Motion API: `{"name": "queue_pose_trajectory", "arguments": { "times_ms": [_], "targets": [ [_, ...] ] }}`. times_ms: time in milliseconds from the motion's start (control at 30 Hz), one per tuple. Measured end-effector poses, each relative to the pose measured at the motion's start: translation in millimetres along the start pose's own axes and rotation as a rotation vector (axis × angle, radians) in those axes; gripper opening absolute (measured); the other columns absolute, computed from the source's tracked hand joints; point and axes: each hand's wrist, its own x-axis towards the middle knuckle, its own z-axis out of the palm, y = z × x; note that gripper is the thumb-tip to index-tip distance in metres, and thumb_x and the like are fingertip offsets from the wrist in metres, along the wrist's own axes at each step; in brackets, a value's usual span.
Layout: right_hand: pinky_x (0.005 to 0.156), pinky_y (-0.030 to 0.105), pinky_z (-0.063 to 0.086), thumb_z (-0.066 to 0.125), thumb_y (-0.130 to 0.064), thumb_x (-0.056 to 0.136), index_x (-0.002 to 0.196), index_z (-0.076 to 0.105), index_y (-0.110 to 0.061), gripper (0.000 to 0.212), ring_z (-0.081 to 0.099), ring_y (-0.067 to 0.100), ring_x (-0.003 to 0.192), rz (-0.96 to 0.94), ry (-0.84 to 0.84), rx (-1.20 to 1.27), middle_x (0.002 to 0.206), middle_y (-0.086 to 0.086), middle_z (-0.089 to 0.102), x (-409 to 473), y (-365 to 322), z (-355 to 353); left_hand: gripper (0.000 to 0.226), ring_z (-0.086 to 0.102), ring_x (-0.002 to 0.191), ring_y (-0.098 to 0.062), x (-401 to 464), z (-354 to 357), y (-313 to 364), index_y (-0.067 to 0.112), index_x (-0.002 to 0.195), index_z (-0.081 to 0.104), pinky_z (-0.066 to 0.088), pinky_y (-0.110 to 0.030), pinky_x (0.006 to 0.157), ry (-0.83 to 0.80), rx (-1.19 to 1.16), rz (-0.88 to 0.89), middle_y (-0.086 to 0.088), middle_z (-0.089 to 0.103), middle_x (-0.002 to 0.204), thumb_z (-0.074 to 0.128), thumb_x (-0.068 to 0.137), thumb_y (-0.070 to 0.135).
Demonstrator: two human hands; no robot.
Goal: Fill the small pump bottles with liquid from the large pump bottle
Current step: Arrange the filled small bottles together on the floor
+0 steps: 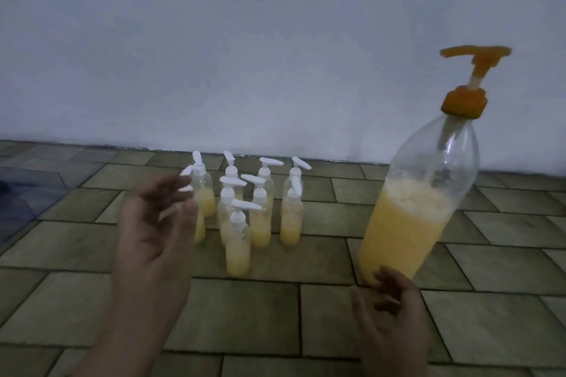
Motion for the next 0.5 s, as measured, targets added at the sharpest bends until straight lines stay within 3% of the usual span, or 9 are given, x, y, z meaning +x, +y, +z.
{"name": "queue_pose_trajectory", "arguments": {
  "times_ms": [67,133,200,267,367,500],
  "targets": [
    [0.069,0.019,0.045,0.083,-0.01,0.063,0.118,0.052,-0.022,0.064,0.055,0.02,0.095,0.064,0.145,-0.049,0.109,0.005,0.054,12,6,-22,0.027,0.058,0.101,-0.012,14,34,22,0.026,0.11,0.052,0.05,-0.02,0.08,-0.105,-0.086,0.052,0.001,0.06,0.113,0.06,0.085,0.03],
    [0.08,0.023,0.044,0.084,-0.013,0.062,0.132,0.042,-0.014,0.083,0.05,0.023,0.109,0.13,0.167,-0.081,0.125,0.008,0.046,27,12,-39,0.036,0.057,0.103,-0.01,28,69,34,0.024,0.114,0.051,0.049,-0.018,0.08,-0.243,-0.086,0.064,0.002,0.059,0.116,0.058,0.081,0.036],
    [0.095,0.033,0.043,0.086,-0.021,0.061,0.143,0.027,-0.019,0.101,0.043,0.019,0.12,0.176,0.028,-0.084,0.141,0.003,0.035,43,17,-48,0.049,0.055,0.107,-0.006,41,105,38,0.025,0.121,0.049,0.049,-0.022,0.085,-0.393,-0.047,0.034,0.006,0.057,0.12,0.064,0.077,0.042],
    [0.101,0.041,0.04,0.087,-0.027,0.059,0.147,0.016,-0.029,0.112,0.038,0.018,0.128,0.201,-0.138,-0.06,0.148,-0.004,0.028,56,21,-52,0.07,0.05,0.115,-0.004,49,138,37,0.027,0.132,0.041,0.047,-0.025,0.095,-0.597,0.034,-0.057,0.009,0.051,0.13,0.073,0.073,0.047],
    [0.097,0.04,0.043,0.087,-0.027,0.059,0.146,0.018,-0.033,0.111,0.041,0.017,0.123,0.257,-0.292,-0.008,0.144,-0.005,0.036,68,24,-46,0.104,0.038,0.131,-0.012,48,178,29,0.031,0.146,0.019,0.038,-0.032,0.104,-0.9,0.168,-0.234,0.006,0.035,0.147,0.081,0.063,0.044],
    [0.08,0.035,0.046,0.086,-0.036,0.059,0.135,0.031,-0.028,0.094,0.046,0.013,0.101,0.28,-0.276,-0.077,0.118,-0.007,0.049,71,28,-32,0.118,0.041,0.123,-0.012,32,207,9,0.036,0.145,0.008,0.039,-0.028,0.094,-1.118,0.294,-0.235,0.004,0.038,0.145,0.088,0.058,0.032]
  ]
}}
